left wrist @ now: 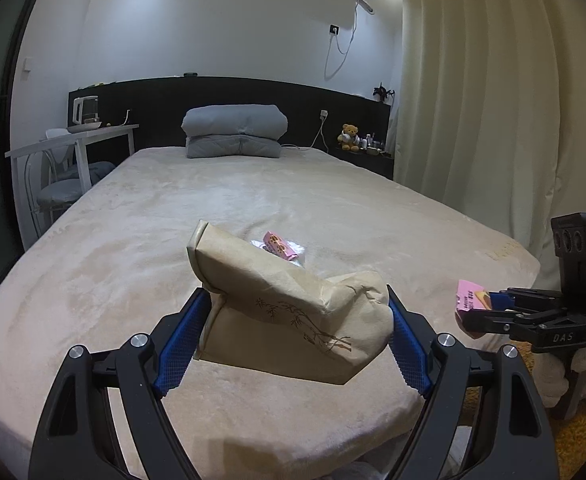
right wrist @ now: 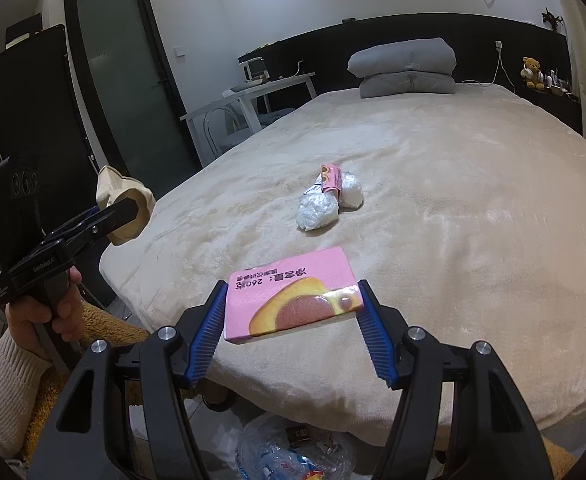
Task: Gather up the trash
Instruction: 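Carry the paper bag and pink box down to the clear floor bag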
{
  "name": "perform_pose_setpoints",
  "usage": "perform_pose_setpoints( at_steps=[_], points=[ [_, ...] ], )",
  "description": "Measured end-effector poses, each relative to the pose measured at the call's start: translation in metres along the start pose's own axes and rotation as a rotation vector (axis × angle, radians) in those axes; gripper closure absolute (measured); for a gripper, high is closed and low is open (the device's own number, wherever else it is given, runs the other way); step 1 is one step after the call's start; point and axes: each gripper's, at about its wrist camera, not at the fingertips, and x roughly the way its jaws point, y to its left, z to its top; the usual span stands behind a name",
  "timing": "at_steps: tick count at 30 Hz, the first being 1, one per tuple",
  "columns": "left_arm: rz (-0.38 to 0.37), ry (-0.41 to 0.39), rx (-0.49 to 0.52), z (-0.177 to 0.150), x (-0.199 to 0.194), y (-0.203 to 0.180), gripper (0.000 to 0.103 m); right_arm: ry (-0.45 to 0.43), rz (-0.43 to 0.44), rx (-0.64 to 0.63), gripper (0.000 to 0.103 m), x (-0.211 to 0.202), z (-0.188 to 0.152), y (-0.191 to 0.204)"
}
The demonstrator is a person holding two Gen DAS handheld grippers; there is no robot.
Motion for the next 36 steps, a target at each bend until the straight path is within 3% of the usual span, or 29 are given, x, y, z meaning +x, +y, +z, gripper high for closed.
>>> perform_pose_setpoints(
  at_steps=[5, 16, 24, 36],
  points=[
    [-0.046, 0.019, -0.087, -0.026, -0.012, 0.002, 0.021, 0.006, 0.007, 0.043, 0.04, -0.01, -0.015, 0.002],
    [-0.094, 0.105, -0.133, -0.062, -0.025, -0.016, 0.021, 0.057, 0.037, 0.105, 0.04, -0.014, -0.044, 0.015],
    [-0.076, 0.245, -0.116, -0.091, -0.012, -0.029, 0.021, 0.16, 0.104, 0.193, 0.04, -0.001, -0.061, 0.013],
    [-0.104, 0.442, -0.166, -0.126, 0.012, -0.032, 0.021, 0.358, 0.1, 0.348, 0.04, 0.033, -0.092, -0.005]
  ],
)
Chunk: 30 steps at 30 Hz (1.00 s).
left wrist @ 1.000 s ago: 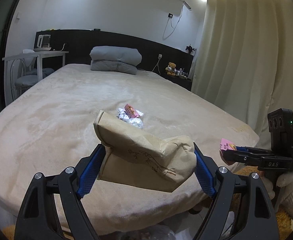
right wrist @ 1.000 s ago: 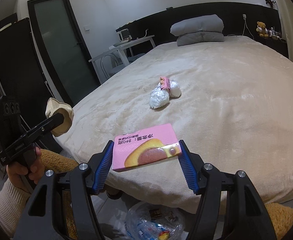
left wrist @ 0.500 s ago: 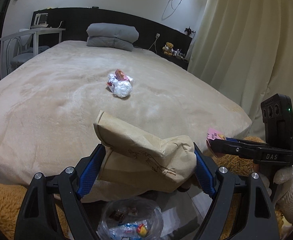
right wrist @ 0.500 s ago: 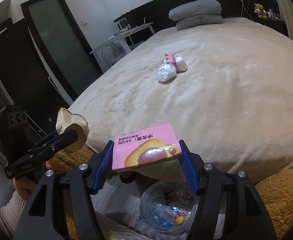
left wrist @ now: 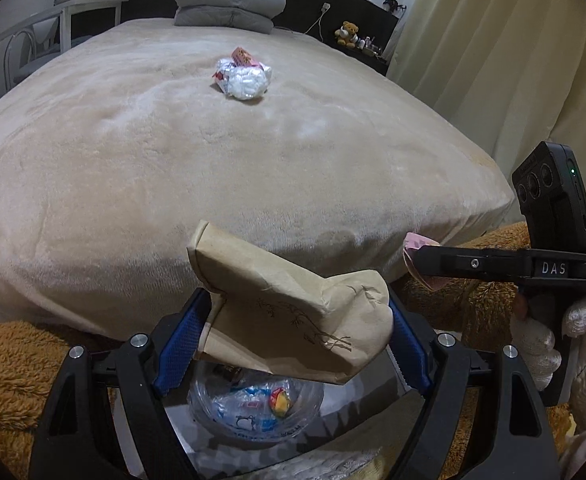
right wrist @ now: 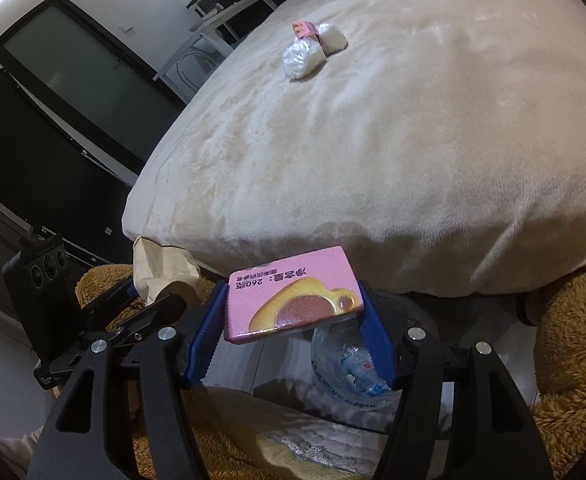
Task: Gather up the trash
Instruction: 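Carry the paper bag and pink box down to the clear floor bag, then open both grippers over the clear bag, dropping paper bag and pink box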
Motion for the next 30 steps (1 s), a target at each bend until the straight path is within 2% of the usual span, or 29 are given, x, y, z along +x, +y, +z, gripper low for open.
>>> perform_pose_setpoints(
  at_steps=[15, 26, 30],
  points=[
    [-0.021, 0.321, -0.064, -0.02, 0.07, 0.015, 0.021, 0.259, -0.049, 0.178, 0.04, 0.064, -0.004, -0.037],
    [-0.026, 0.489, -0.137, -0.031, 0.106, 0.025, 0.021, 0.387, -0.096, 0.267, 0.04, 0.089, -0.013, -0.057],
    [-0.026, 0.522, -0.154, -0.036, 0.11, 0.028, 0.021, 0.417, -0.107, 0.301, 0.04, 0.095, -0.014, -0.063]
  ],
)
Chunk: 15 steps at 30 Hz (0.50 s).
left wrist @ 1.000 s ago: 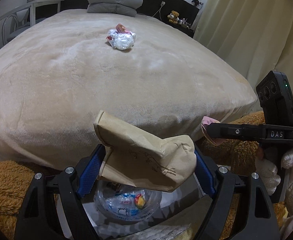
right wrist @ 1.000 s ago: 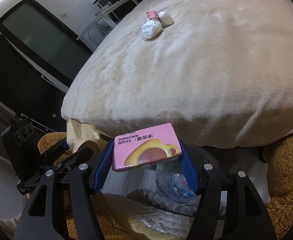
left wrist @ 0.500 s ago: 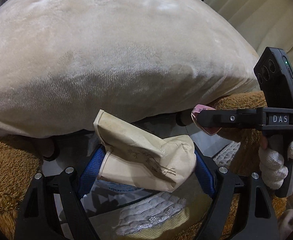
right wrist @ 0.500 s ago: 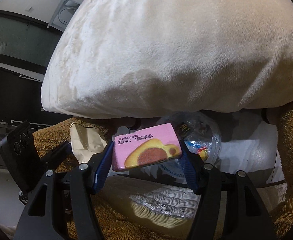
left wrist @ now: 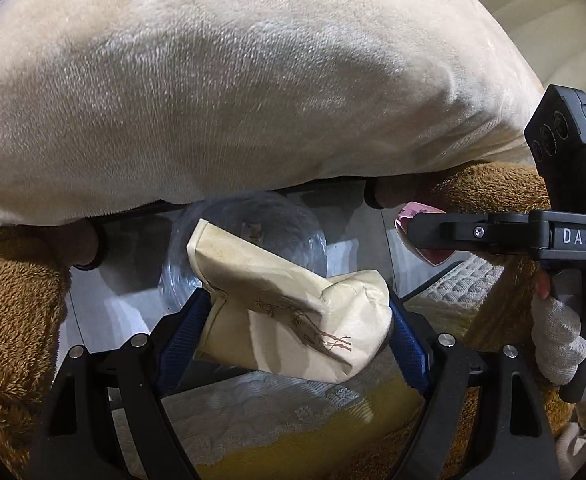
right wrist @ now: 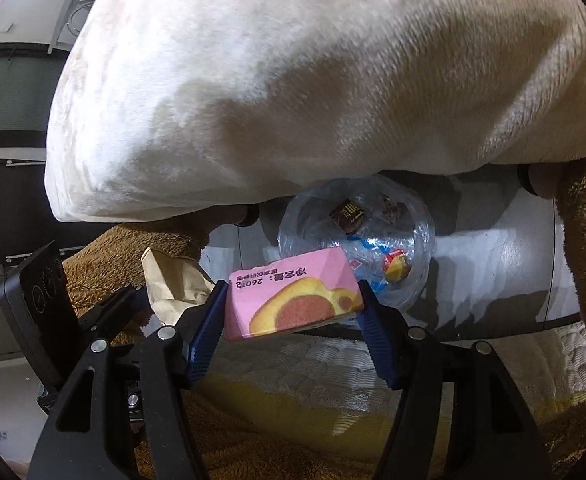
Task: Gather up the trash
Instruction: 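Open both grippers over the clear bag, dropping paper bag and pink box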
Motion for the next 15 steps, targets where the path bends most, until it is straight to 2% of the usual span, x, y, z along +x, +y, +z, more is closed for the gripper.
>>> perform_pose_setpoints(
  at_steps=[12, 13, 14, 15],
  points=[
    [-0.01, 0.037, 0.004, -0.0039, 0.0052, -0.0029, 0.021, 0.022, -0.007, 0.007, 0.038, 0.0061, -0.0012, 0.002],
    [-0.014, 0.034, 0.001, -0.0037, 0.0045, -0.0029, 0.019, 0.022, 0.0, 0.012, 0.034, 0.0058, -0.0013, 0.0016],
    [-0.036, 0.026, -0.008, -0.0041, 0.0056, -0.0032, 0.017, 0.021, 0.015, 0.026, 0.022, 0.0045, -0.0009, 0.0004],
    [-0.059, 0.023, -0.019, -0.0039, 0.0046, -0.0027, 0.016, 0.019, 0.022, 0.046, 0.015, 0.0037, -0.0011, -0.0021]
  ],
)
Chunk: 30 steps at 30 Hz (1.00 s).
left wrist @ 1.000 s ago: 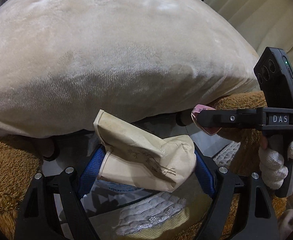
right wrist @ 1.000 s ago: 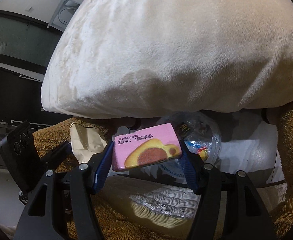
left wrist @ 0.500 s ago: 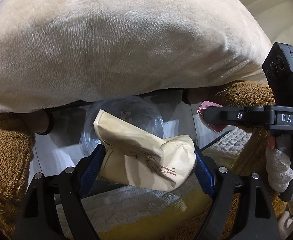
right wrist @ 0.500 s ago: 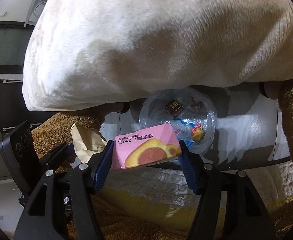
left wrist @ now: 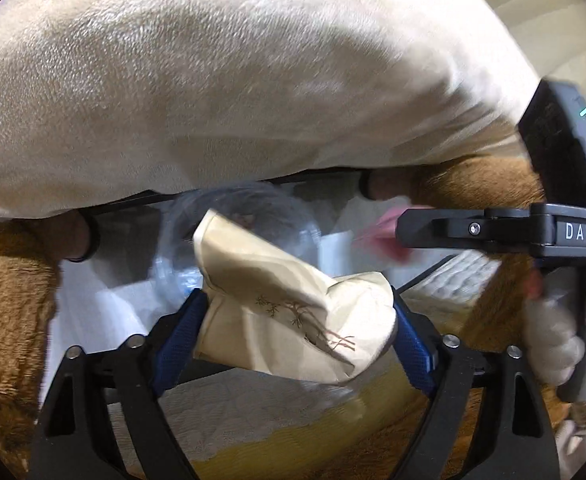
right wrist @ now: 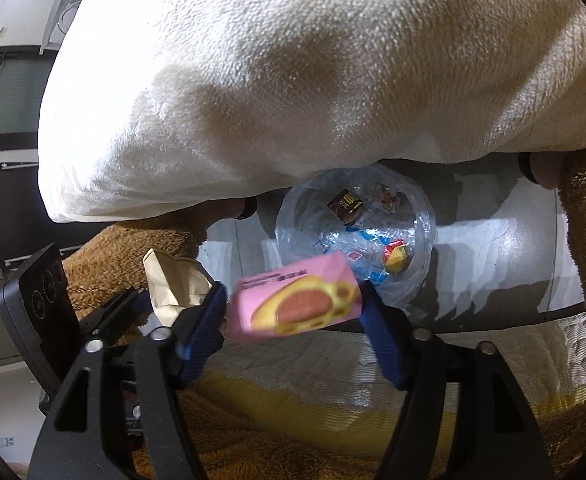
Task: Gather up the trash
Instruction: 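Open both grippers over the clear bag, dropping paper bag and pink box, then raise both tools back over the bed toward the last trash pile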
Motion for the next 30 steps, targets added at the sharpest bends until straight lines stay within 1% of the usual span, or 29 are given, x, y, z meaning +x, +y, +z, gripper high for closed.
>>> perform_pose_setpoints(
  at_steps=[1, 2, 6, 11, 14, 19, 25, 27, 30],
  points=[
    [-0.002, 0.001, -0.006, 0.0, 0.0, 0.002, 0.013, -0.001, 0.0, 0.014, 0.013, -0.001, 0.0, -0.002],
    [0.009, 0.002, -0.01, 0.001, -0.001, 0.004, 0.013, -0.006, -0.004, 0.023, 0.013, -0.001, 0.0, -0.004],
    [0.034, -0.002, -0.02, 0.001, -0.002, 0.005, 0.013, -0.018, 0.007, 0.022, 0.013, -0.004, 0.0, -0.003],
    [0.054, -0.052, -0.014, 0.003, -0.011, 0.003, 0.013, -0.047, 0.004, -0.007, 0.013, -0.011, -0.003, 0.002],
    [0.053, -0.09, -0.019, 0.004, -0.02, 0.006, 0.013, -0.067, 0.0, -0.014, 0.013, -0.016, -0.005, 0.0],
    [0.069, -0.176, 0.015, 0.002, -0.037, 0.003, 0.013, -0.113, -0.009, -0.063, 0.013, -0.027, -0.011, 0.003],
    [0.078, -0.302, 0.066, -0.006, -0.06, -0.008, 0.013, -0.208, -0.046, -0.155, 0.013, -0.045, -0.023, 0.013],
    [0.08, -0.356, 0.086, -0.009, -0.07, -0.01, 0.013, -0.242, -0.055, -0.189, 0.013, -0.052, -0.027, 0.016],
    [0.078, -0.448, 0.113, -0.015, -0.087, -0.014, 0.013, -0.241, -0.016, -0.211, 0.013, -0.058, -0.031, 0.015]
  ],
)
